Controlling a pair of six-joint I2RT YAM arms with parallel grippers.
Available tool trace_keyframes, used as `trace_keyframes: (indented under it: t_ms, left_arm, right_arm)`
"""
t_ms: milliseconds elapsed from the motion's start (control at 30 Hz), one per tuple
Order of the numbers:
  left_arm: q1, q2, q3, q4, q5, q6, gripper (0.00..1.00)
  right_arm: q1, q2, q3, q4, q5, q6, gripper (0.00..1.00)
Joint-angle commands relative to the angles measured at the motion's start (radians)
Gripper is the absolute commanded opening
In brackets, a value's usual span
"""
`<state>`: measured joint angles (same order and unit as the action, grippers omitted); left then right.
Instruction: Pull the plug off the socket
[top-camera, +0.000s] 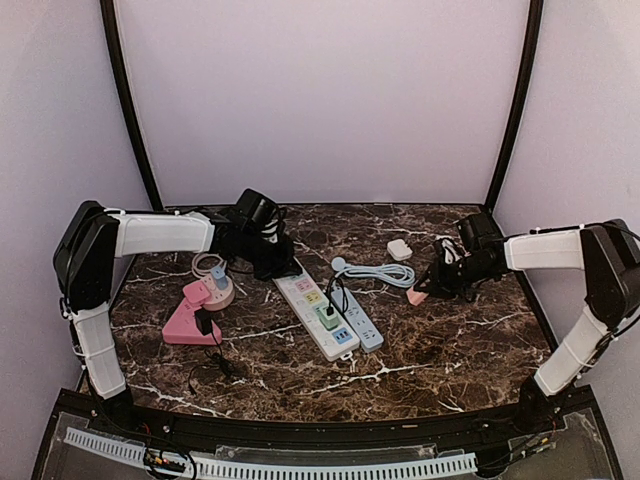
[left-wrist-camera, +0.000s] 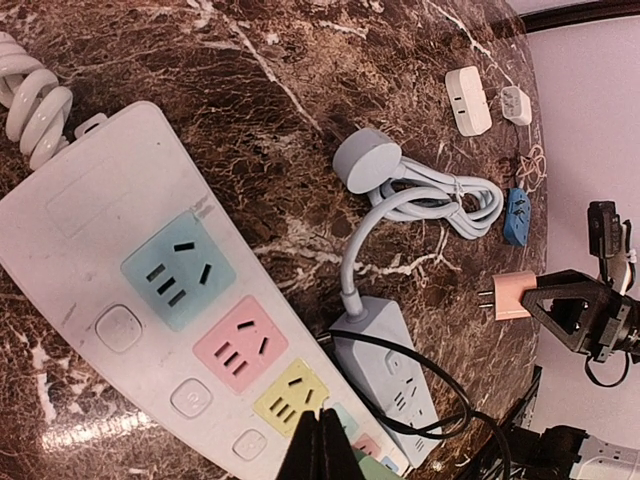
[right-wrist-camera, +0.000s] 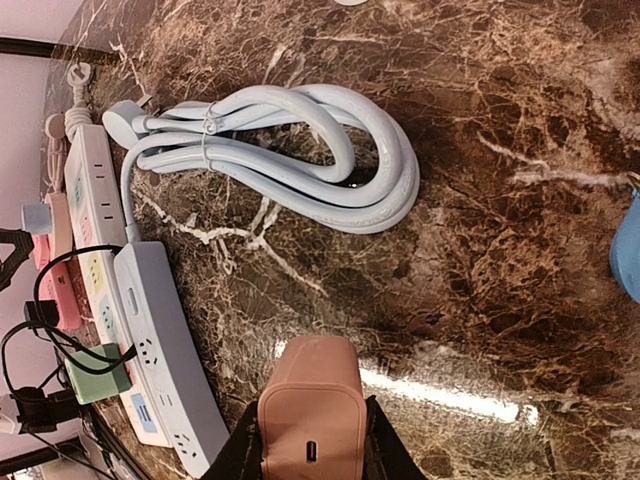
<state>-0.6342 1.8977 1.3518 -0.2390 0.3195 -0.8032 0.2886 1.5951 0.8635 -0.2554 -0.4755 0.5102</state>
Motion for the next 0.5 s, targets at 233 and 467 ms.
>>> trace_keyframes:
  t_ms: [233, 467]
  left_arm:
    - [-0.002, -0.037, 0.014, -0.039, -0.009, 0.015, 0.00]
    - [-0.002, -0.041, 0.008, -0.037, -0.011, 0.014, 0.00]
  right_arm:
    - [-0.014, 0.004, -0.011, -0.020, 0.029, -0.027, 0.23]
    - [-0.014, 0.002, -0.008, -0.034, 0.047, -0.033, 0.28]
